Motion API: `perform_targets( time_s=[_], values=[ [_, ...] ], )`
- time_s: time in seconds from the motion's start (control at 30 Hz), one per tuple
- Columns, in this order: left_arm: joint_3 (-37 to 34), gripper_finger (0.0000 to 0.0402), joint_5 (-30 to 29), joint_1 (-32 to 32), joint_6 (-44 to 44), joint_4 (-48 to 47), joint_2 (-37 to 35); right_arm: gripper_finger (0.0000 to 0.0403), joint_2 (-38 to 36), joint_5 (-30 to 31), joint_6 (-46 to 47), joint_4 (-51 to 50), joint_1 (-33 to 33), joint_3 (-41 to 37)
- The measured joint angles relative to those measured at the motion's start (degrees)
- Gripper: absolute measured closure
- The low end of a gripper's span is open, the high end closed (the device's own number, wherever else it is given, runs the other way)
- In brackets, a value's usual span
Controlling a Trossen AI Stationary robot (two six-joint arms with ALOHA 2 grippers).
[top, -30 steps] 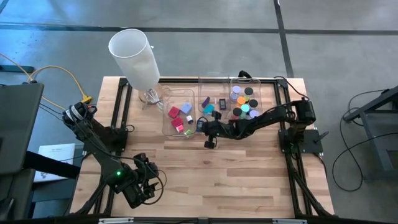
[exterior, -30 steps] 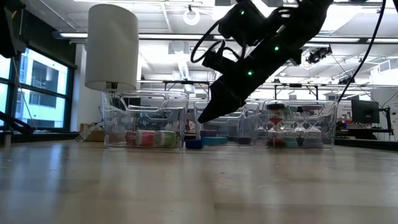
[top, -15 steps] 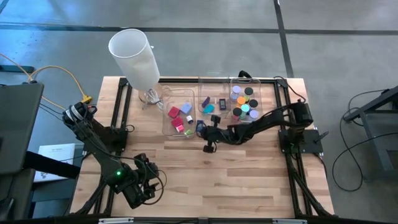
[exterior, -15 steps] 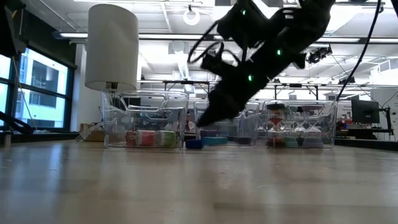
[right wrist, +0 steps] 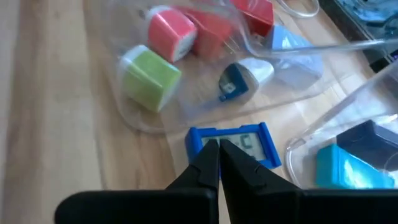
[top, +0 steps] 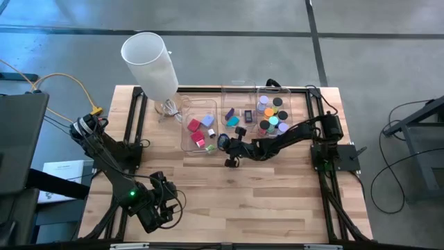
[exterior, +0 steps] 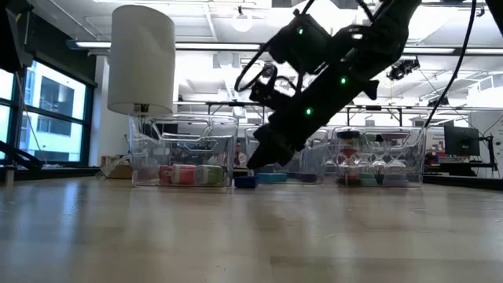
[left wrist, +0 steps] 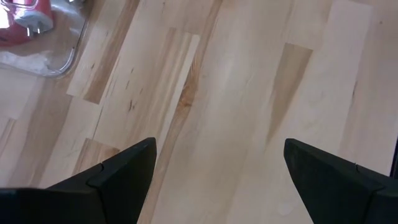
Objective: Pick & Place Office items
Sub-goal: Put the blue digital clock into the middle transparent bin
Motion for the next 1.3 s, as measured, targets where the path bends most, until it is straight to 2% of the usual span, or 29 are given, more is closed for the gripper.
perform_targets(
  time_s=[0.33,0.53,0.73,0.9,1.23,1.3],
  values=[
    [-0.06,0.0057,0.02,0.0,0.88,0.47,0.0,0.0401,0.8,-2.32,0.92,0.13,-1.95,0.01],
    [-0.07,0.0057,0.02,0.0,2.17,0.64,0.0,0.0401,0.8,-5.87,0.95,0.49,-2.99,0.01],
    [-0.07,0.0057,0.02,0.0,2.92,0.87,0.0,0.0401,5.28,-9.05,1.39,0.72,-3.48,2.29],
    [-0.07,0.0057,0.03,0.01,3.89,1.09,0.0,0.0401,8.58,-7.37,1.67,-3.28,-2.63,5.88],
    [-0.07,0.0057,0.03,0.0,5.78,1.05,0.0,0.0401,7.15,-5.99,5.68,-8.28,0.4,6.17],
    [-0.07,0.0057,0.04,0.0,5.79,1.08,0.0,0.0401,6.15,-3.6,5.46,-9.95,1.83,6.09]
  ],
)
